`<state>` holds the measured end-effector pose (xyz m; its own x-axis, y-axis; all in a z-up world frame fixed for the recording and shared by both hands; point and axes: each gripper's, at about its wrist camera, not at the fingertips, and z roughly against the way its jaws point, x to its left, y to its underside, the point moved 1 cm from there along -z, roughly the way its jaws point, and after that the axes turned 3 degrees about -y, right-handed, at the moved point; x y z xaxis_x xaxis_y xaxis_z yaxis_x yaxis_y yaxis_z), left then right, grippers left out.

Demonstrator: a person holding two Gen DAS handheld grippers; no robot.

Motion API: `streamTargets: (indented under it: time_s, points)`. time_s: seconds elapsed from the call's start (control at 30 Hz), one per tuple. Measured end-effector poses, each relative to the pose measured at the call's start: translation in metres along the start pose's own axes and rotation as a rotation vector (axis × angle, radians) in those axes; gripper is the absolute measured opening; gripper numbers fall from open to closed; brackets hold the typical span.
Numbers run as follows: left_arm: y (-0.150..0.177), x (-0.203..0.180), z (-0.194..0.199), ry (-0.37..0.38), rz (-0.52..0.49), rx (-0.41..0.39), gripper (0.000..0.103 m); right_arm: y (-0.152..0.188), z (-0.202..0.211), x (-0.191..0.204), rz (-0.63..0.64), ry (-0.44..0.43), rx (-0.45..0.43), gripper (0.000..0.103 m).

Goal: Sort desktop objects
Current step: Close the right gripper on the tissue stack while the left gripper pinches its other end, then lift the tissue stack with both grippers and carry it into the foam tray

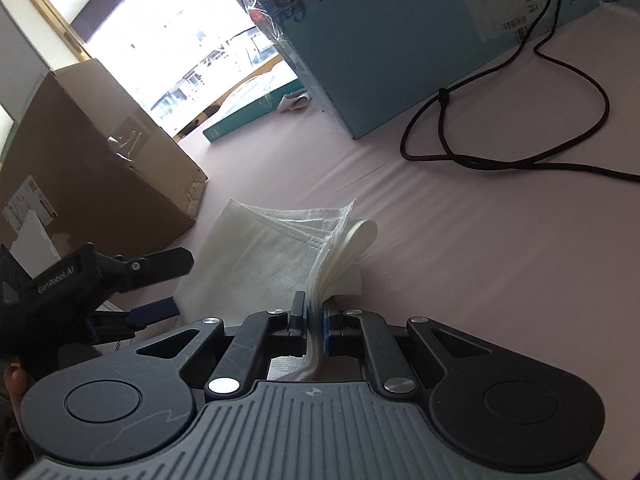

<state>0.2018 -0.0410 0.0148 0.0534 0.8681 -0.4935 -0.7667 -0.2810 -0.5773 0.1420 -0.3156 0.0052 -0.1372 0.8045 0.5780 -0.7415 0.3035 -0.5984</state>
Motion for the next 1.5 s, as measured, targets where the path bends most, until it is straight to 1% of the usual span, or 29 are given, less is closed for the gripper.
streamTargets:
  time_s: [0.1, 0.2, 0.23, 0.27, 0.3, 0.33, 0.53, 0.73, 0.87, 0.9, 0.93, 1.03, 1.1, 1.17, 1.23, 1.3, 1.33, 1.43, 1.47, 1.5]
  points:
    - [-0.001, 0.003, 0.002, 0.005, 0.03, -0.014, 0.089, 0.0, 0.001, 0.0, -0.007, 0.001, -0.004, 0.007]
    - [-0.002, 0.008, 0.003, -0.007, 0.057, -0.032, 0.074, 0.0, 0.0, 0.0, -0.01, 0.002, -0.006, 0.007]
    - [-0.002, 0.009, 0.003, -0.014, 0.065, -0.037, 0.064, 0.0, 0.0, 0.0, -0.01, 0.002, -0.007, 0.007]
    - [-0.002, 0.01, 0.003, -0.022, 0.073, -0.041, 0.049, 0.0, 0.0, 0.0, -0.01, 0.003, -0.008, 0.007]
    - [-0.002, 0.011, 0.003, -0.029, 0.078, -0.038, 0.042, -0.001, 0.0, 0.0, -0.01, 0.003, -0.008, 0.007]
    - [-0.003, 0.012, 0.003, -0.035, 0.079, -0.033, 0.038, 0.0, 0.0, 0.0, -0.01, 0.003, -0.009, 0.007]
    - [0.001, 0.01, 0.005, -0.057, 0.071, -0.055, 0.036, 0.0, 0.0, 0.0, -0.016, 0.002, -0.013, 0.007]
    - [0.005, 0.007, 0.006, -0.086, 0.039, -0.069, 0.032, -0.001, 0.001, 0.0, -0.017, 0.014, -0.029, 0.007]
    - [0.01, 0.001, 0.006, -0.084, 0.013, -0.076, 0.028, -0.001, 0.003, 0.0, -0.012, 0.042, -0.053, 0.008]
    - [0.012, -0.001, 0.006, -0.085, -0.005, -0.081, 0.026, -0.001, 0.003, 0.0, -0.013, 0.048, -0.059, 0.008]
    - [0.014, -0.004, 0.006, -0.085, -0.022, -0.085, 0.021, -0.002, 0.004, -0.001, -0.016, 0.051, -0.065, 0.008]
    - [0.02, -0.014, 0.009, -0.093, -0.109, -0.122, 0.016, -0.001, 0.005, -0.002, -0.018, 0.053, -0.093, 0.008]
    - [0.026, -0.022, 0.011, -0.105, -0.178, -0.157, 0.014, 0.0, 0.006, -0.001, -0.007, 0.059, -0.12, 0.012]
    - [0.031, -0.03, 0.012, -0.129, -0.249, -0.189, 0.014, 0.002, 0.007, 0.002, 0.015, 0.074, -0.153, 0.012]
    - [0.035, -0.036, 0.011, -0.167, -0.307, -0.202, 0.013, 0.004, 0.006, 0.005, 0.047, 0.083, -0.168, 0.012]
    - [0.038, -0.04, 0.01, -0.188, -0.35, -0.209, 0.013, 0.006, 0.006, 0.007, 0.081, 0.091, -0.181, 0.012]
    - [0.037, -0.038, 0.01, -0.188, -0.337, -0.2, 0.014, 0.007, 0.005, 0.008, 0.097, 0.095, -0.188, 0.012]
    - [0.03, -0.026, 0.011, -0.16, -0.23, -0.158, 0.014, 0.007, 0.004, 0.007, 0.078, 0.096, -0.183, 0.012]
    - [0.028, -0.022, 0.01, -0.15, -0.208, -0.147, 0.014, 0.006, 0.005, 0.007, 0.072, 0.093, -0.185, 0.012]
    - [0.028, -0.022, 0.009, -0.15, -0.21, -0.144, 0.014, 0.006, 0.005, 0.007, 0.066, 0.089, -0.187, 0.012]
